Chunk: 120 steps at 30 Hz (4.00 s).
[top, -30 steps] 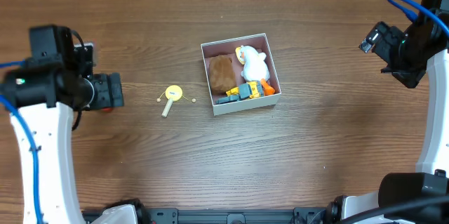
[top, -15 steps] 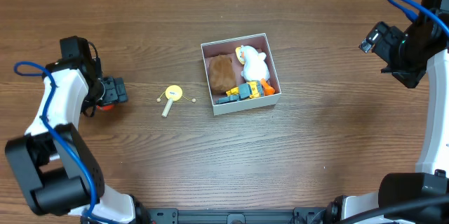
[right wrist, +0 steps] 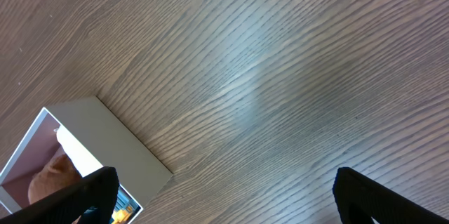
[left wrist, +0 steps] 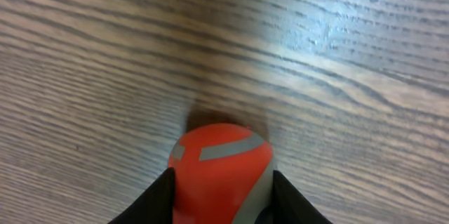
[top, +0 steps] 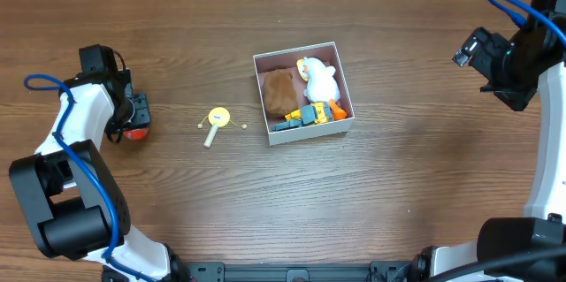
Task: Pack container
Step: 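Move the left gripper to the red ball and grasp it, then place the red ball into the box front-left corner, then grasp the yellow lollipop toy by its stick with the left gripper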
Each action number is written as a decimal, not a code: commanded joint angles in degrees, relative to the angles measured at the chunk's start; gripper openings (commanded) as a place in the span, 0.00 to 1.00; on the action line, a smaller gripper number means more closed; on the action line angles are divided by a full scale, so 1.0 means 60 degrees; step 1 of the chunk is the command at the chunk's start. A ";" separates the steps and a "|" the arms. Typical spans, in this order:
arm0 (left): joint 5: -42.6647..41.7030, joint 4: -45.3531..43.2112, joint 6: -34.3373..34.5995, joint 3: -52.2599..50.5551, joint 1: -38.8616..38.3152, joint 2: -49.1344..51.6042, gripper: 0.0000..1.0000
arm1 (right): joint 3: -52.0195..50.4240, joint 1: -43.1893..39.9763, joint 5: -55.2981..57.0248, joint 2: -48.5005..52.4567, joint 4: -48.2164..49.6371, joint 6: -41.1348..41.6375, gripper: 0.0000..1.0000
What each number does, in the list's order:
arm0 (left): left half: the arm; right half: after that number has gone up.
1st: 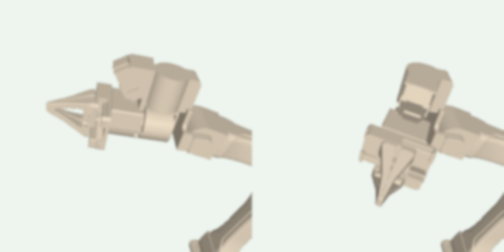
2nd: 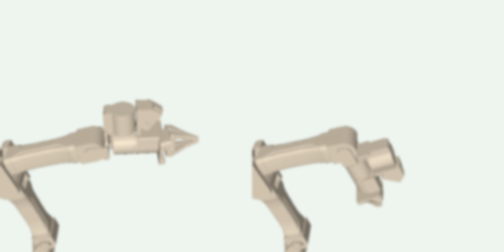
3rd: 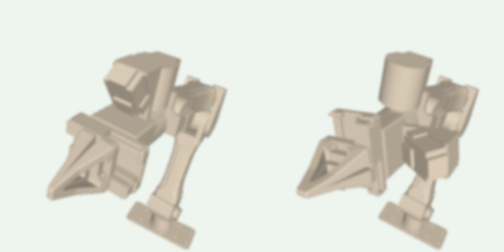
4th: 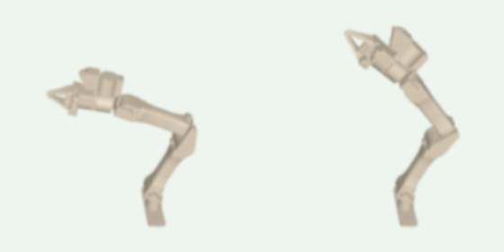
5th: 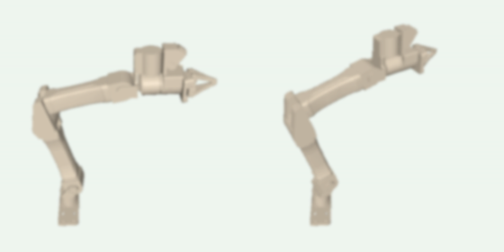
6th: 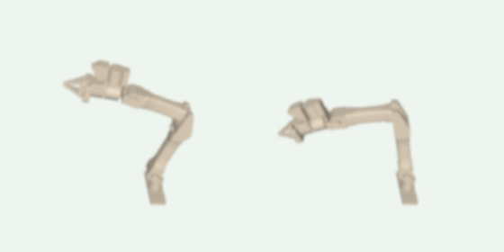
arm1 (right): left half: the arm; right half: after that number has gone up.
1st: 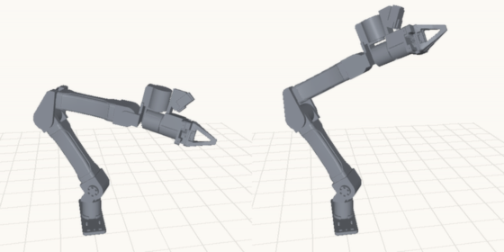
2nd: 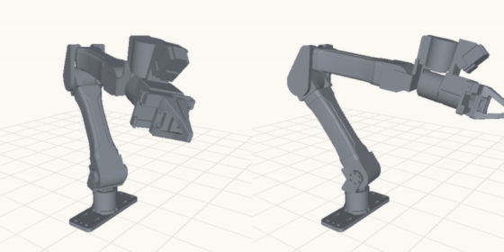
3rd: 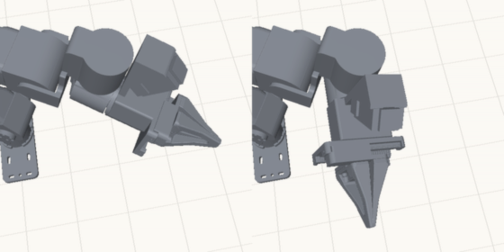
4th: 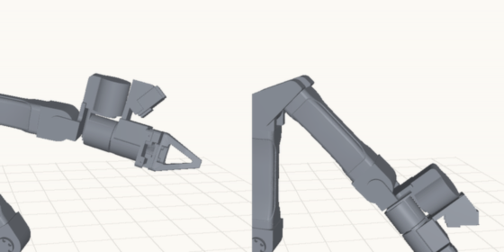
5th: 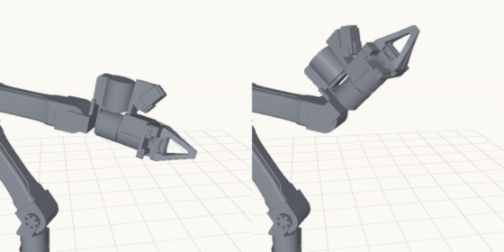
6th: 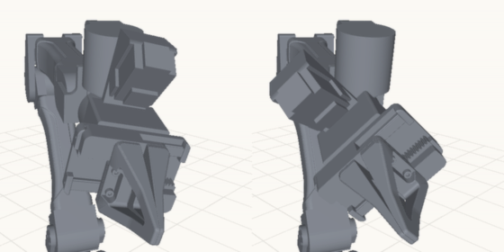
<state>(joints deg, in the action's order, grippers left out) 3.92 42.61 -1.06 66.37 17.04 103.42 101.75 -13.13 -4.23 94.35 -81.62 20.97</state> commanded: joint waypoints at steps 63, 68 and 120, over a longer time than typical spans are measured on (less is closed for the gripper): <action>-0.2586 0.8076 -0.1534 0.9938 -0.7559 0.2754 0.04 | 0.0033 -0.0015 0.0117 0.0000 0.0080 0.0011 1.00; -0.2597 0.7402 -0.1530 0.8102 -0.7555 0.2754 0.04 | 0.0033 -0.0015 0.0117 0.0000 0.0087 0.0015 1.00; -0.1257 0.7333 0.0415 0.4870 -0.4200 -0.1712 0.68 | 0.0033 -0.0011 0.0109 0.0000 0.0262 0.0018 1.00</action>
<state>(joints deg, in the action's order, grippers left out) -4.03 93.41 0.62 105.14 -8.49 99.15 101.67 -13.15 -4.08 94.35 -80.18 20.97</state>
